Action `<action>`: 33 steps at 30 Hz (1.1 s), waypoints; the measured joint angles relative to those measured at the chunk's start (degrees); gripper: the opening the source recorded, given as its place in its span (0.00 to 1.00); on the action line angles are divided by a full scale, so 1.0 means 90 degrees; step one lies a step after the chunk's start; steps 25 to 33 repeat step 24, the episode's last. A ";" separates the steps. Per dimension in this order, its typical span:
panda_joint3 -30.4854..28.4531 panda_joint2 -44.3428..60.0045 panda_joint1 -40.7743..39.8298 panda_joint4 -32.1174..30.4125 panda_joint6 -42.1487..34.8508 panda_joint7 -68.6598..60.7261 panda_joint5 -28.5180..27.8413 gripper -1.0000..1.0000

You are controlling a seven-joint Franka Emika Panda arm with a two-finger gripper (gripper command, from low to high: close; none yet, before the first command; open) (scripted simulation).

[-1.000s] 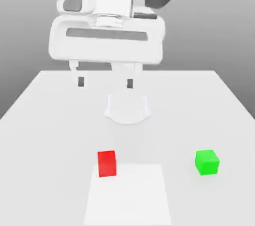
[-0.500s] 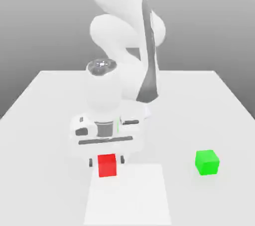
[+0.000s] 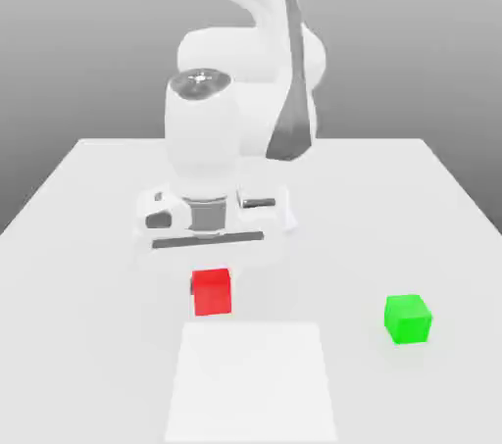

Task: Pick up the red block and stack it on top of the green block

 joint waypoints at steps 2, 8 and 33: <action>0.0310 -0.0023 0.0384 0.0127 -0.0148 -0.0024 0.0093 0.00; 0.1286 -0.0051 0.1557 0.0530 -0.0569 -0.0092 0.0374 0.00; 0.1793 0.1318 0.2522 0.0918 0.0371 0.0669 -0.0546 1.00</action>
